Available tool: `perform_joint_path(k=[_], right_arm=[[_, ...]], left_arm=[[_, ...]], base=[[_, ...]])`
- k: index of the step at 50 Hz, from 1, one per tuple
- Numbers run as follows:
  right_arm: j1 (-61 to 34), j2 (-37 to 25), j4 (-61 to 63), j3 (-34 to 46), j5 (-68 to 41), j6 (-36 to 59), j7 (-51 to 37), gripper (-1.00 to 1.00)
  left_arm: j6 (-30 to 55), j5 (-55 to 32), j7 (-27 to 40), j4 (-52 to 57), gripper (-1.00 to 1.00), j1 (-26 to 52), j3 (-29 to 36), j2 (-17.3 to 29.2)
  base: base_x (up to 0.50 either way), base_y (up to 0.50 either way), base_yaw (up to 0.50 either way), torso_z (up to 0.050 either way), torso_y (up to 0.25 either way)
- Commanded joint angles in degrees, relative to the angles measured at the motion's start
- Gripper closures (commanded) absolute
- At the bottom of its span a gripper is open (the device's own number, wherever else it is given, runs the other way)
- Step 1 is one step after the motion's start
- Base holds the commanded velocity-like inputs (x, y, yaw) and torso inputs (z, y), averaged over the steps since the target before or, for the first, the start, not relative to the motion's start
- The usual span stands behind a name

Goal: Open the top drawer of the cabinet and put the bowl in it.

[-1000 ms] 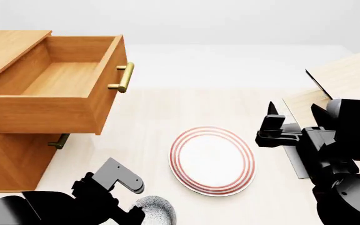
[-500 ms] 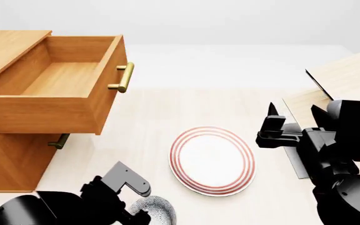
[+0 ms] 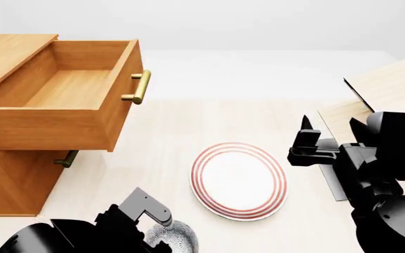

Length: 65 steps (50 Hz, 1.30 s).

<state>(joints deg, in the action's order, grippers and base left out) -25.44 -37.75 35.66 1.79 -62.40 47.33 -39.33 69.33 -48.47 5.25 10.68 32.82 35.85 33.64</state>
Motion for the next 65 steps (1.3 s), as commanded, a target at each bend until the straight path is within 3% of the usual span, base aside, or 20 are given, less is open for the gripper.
perform_joint_path(k=[1, 17, 18, 42, 65], right_arm=[[-0.05, 0.12, -0.61, 0.37, 0.38, -0.25, 0.2, -1.0], [0.1, 0.3, -1.03, 1.04, 0.93, -0.58, 0.46, -1.0], [0.16, 0.3, -0.97, 1.12, 0.96, -0.59, 0.48, -1.0], [0.23, 0.38, -1.07, 1.52, 1.04, -0.89, 0.31, -1.0], [0.36, -0.74, 1.58, -0.2, -1.86, -0.34, -1.73, -1.0]], left_arm=[[-1.84, 0.9, -0.92, -2.37, -1.0, -0.83, 1.05, -0.4], [-3.68, 1.75, -1.78, -4.59, -1.0, -1.62, 2.14, -0.86], [-3.71, 1.73, -1.64, -4.52, 1.0, -1.68, 2.06, -0.87], [-4.63, 0.93, -0.61, -3.61, 1.0, -1.72, 0.54, -0.53], [-3.6, -3.98, 4.79, 5.52, 1.0, 1.2, -7.33, 0.92]], base=[[0.0, 0.0, 0.0, 0.0, 0.0], [0.0, 0.0, 0.0, 0.0, 0.0], [0.0, 0.0, 0.0, 0.0, 0.0], [0.0, 0.0, 0.0, 0.0, 0.0], [0.0, 0.0, 0.0, 0.0, 0.0]])
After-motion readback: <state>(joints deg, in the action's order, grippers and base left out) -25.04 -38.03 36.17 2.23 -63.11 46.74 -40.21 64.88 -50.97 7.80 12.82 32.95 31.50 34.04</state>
